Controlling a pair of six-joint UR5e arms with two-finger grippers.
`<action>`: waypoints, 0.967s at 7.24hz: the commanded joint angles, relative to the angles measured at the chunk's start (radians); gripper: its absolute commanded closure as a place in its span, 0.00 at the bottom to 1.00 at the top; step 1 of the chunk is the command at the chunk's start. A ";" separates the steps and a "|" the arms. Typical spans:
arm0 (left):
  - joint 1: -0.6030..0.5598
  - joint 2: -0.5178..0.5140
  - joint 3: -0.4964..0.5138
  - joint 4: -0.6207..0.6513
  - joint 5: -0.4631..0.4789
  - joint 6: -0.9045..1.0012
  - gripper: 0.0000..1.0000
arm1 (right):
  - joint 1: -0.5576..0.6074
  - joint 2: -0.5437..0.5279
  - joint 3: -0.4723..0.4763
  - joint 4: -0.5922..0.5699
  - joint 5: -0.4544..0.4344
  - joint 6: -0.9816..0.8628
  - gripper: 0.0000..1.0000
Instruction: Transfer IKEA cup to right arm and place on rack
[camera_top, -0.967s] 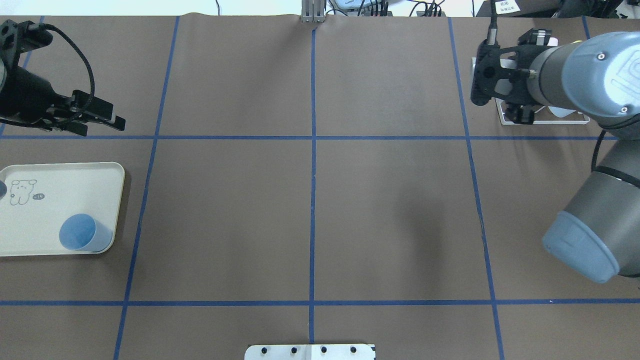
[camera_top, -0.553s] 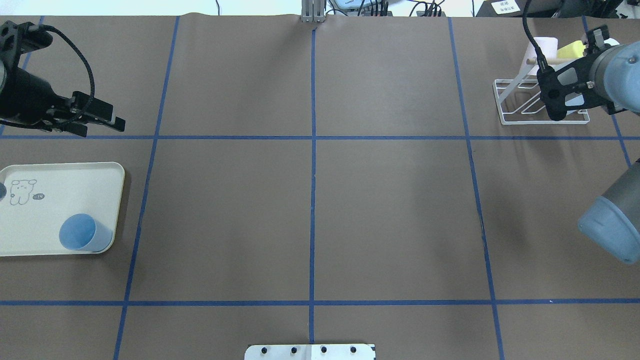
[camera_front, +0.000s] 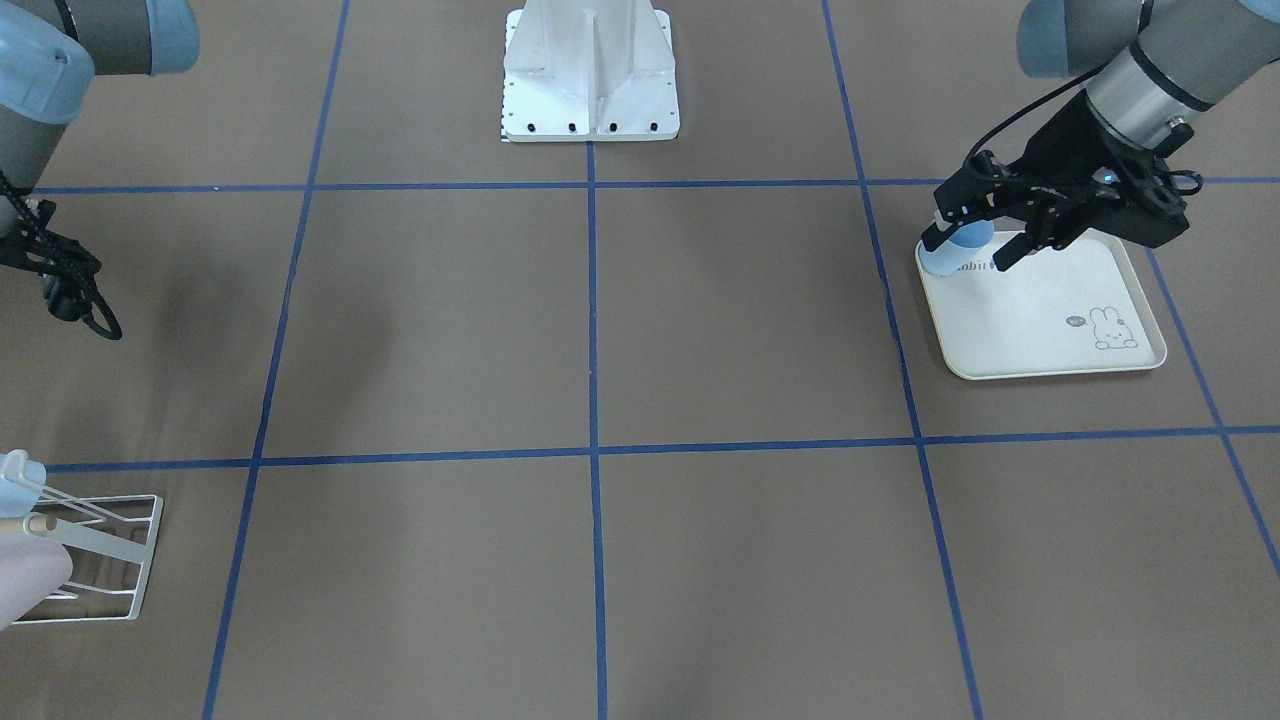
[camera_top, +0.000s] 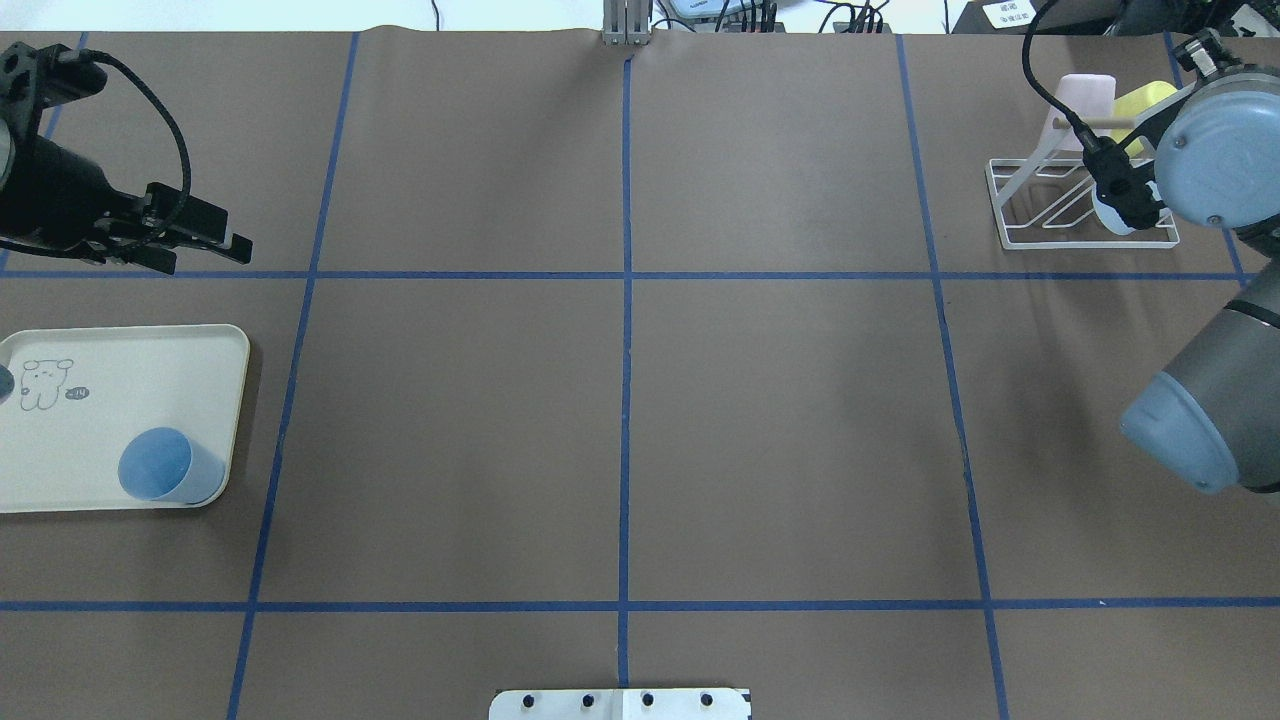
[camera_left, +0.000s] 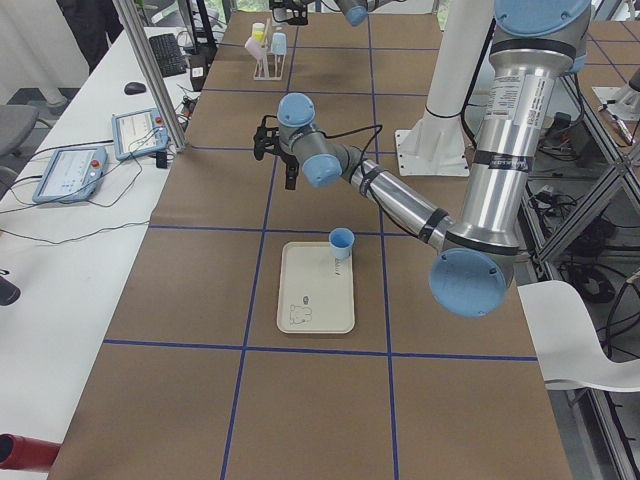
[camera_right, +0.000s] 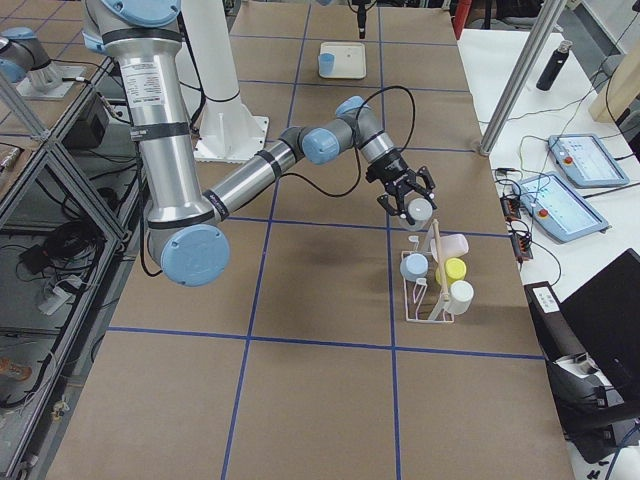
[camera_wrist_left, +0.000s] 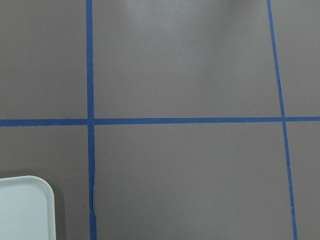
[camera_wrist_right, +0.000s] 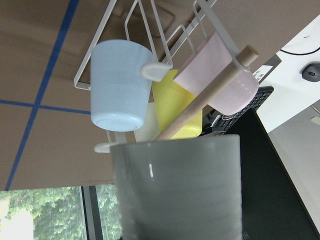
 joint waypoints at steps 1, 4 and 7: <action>0.000 0.000 0.000 0.000 0.000 0.000 0.00 | -0.011 0.033 -0.063 0.001 -0.031 -0.006 0.66; 0.002 -0.002 0.003 0.000 0.000 0.000 0.00 | -0.034 0.067 -0.138 0.001 -0.057 0.010 0.66; 0.002 -0.003 0.005 0.000 0.000 0.000 0.00 | -0.061 0.067 -0.178 0.001 -0.065 0.043 0.62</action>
